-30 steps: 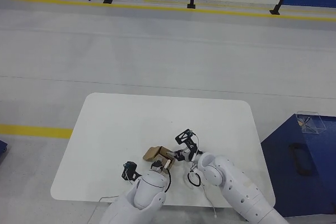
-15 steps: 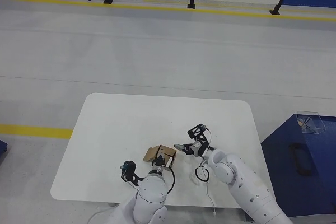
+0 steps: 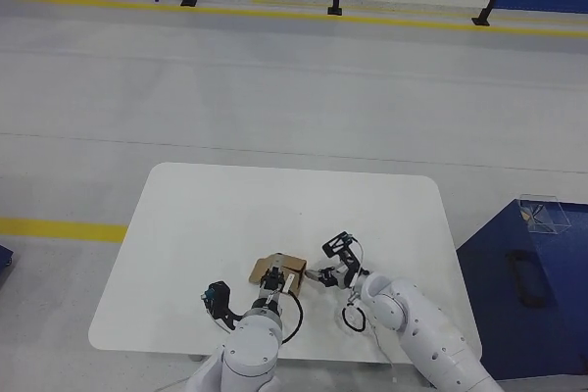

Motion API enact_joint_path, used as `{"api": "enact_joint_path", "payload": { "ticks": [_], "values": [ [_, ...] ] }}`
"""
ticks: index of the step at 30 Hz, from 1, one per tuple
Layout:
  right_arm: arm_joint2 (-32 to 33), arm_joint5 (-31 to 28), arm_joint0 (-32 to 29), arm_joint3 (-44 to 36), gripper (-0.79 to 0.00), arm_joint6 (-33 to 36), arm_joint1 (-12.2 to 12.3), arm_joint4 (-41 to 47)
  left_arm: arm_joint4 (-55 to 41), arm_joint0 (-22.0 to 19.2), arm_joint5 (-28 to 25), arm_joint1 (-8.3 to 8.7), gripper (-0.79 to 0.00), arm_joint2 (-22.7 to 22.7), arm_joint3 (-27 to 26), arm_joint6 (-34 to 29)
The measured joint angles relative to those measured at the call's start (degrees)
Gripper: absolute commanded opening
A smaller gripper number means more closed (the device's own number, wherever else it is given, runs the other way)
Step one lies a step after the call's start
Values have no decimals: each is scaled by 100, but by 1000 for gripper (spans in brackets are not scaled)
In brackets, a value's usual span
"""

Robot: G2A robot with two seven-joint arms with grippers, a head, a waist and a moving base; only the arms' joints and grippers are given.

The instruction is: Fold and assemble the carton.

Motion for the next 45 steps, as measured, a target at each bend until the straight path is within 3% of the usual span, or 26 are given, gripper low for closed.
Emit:
{"api": "enact_joint_path", "payload": {
  "ticks": [11, 20, 22, 26, 35, 40, 45],
  "values": [
    [-368, 488, 566, 722, 0, -578, -338, 190, 0, 0, 0, 0, 0, 0, 0, 0],
    [-353, 527, 570, 727, 0, -614, -343, 204, 59, 7, -101, 4, 0, -3, -11, -93],
    [-320, 508, 538, 684, 0, -649, -341, 256, 313, 67, -549, 24, 0, -34, 34, -315],
    [-24, 507, 374, 421, 0, -960, -293, 406, 839, 434, -2093, 87, 0, -158, 392, -887],
    [393, 197, -39, -236, 0, -1173, -160, 115, 804, 1183, -4896, 150, 0, -598, 1239, -1953],
    [291, 206, -115, -331, 0, -1186, -184, -128, 648, 1254, -5833, 147, 0, -729, 1609, -2450],
    [289, 213, -112, -334, 0, -1193, -186, -128, 661, 1253, -5812, 146, 0, -730, 1611, -2444]
  ]
}}
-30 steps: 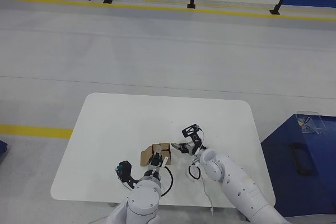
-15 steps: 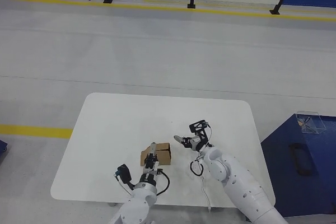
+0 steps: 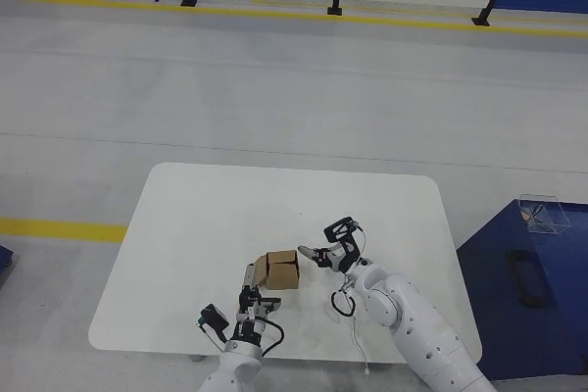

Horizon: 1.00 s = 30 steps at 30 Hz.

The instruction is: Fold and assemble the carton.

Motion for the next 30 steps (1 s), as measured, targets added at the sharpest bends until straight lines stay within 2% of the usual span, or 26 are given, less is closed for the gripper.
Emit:
{"api": "enact_joint_path", "payload": {
  "ticks": [4, 7, 17, 24, 30],
  "values": [
    [0, -7, -45, -50, 0, 20, -5, -19, 9, -9, -10, -2, 0, -32, -29, 11],
    [-28, 5, -67, -83, 0, 30, -20, -114, 365, -41, -164, -20, 0, -21, 54, 139],
    [-285, 86, 5, 145, 0, -119, -141, -394, 255, -233, -1379, -166, 0, 50, 1151, 168],
    [-428, 175, 98, 264, 0, -193, -234, -530, 143, -624, -1707, -313, 0, 161, 1854, 268],
    [-518, 259, 164, 395, 0, -129, -304, -629, 10, -868, -1773, -433, 0, 211, 2209, 394]
  ]
}}
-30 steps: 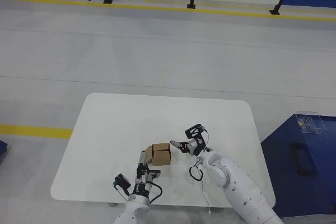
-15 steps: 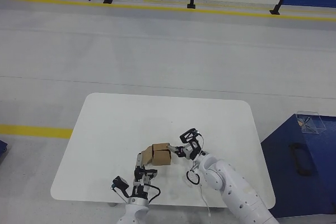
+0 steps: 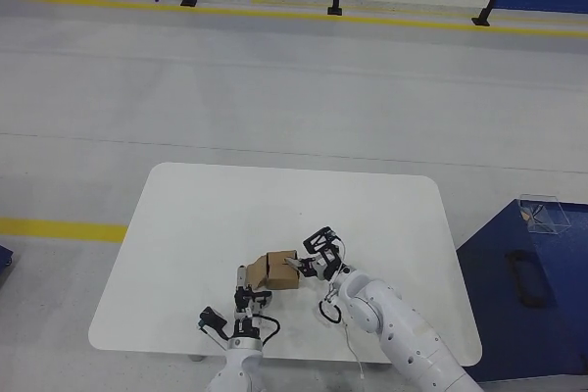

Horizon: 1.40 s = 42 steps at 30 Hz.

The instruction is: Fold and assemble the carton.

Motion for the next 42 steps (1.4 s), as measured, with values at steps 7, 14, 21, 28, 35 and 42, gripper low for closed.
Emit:
{"api": "enact_joint_path", "payload": {
  "ticks": [7, 14, 21, 28, 35, 42],
  "values": [
    [-3, -6, 40, 99, 0, 60, -47, -60, -91, -167, 110, -89, 0, -69, 230, 95],
    [24, -33, 41, 120, 0, 94, -79, -134, -181, -247, 192, -162, 0, -178, 349, 167],
    [54, -53, 40, 137, 0, 147, -108, -189, -148, -250, -38, -212, 0, -321, 363, 200],
    [89, -78, 36, 144, 0, 187, -134, -231, 79, -87, -780, -230, 0, -504, 118, 100],
    [126, -73, 19, 133, 0, 205, -160, -283, 393, 21, -1175, -230, 0, -605, -124, -341],
    [186, -70, -13, 107, 0, 241, -170, -353, 639, 17, -1041, -277, 0, -654, -167, -252]
  ]
}}
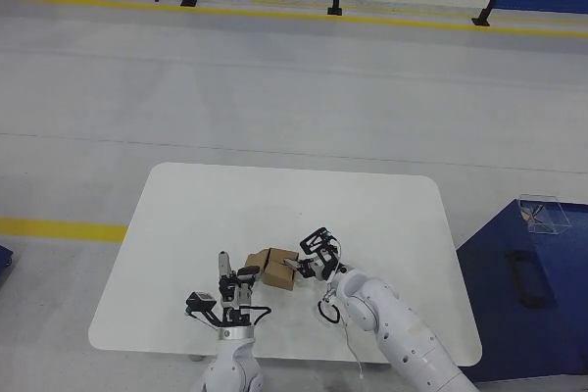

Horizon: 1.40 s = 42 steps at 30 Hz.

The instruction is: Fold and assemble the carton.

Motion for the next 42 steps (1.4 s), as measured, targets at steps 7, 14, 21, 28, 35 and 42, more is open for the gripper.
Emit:
{"api": "enact_joint_path", "payload": {
  "ticks": [7, 14, 21, 28, 35, 42],
  "values": [
    [89, 4, -32, -47, 0, 59, -2, -54, -56, 79, 1074, -11, 0, -126, 13, 73],
    [124, 22, -59, -110, 0, 119, -19, -120, -164, 103, 1690, -23, 0, -234, 5, 0],
    [143, -1, -57, -113, 0, 165, -39, -173, -449, -198, 1842, -133, 0, -134, 320, 118],
    [171, -7, -57, -113, 0, 226, -57, -219, -573, -432, 1797, -222, 0, -100, 675, 220],
    [149, -84, -33, -62, 0, 329, -78, -329, -581, -638, 1587, -296, 0, -142, 936, 333],
    [136, -94, -12, -4, 0, 343, -107, -378, -579, -655, 935, -333, 0, -256, 897, 189]
  ]
}}
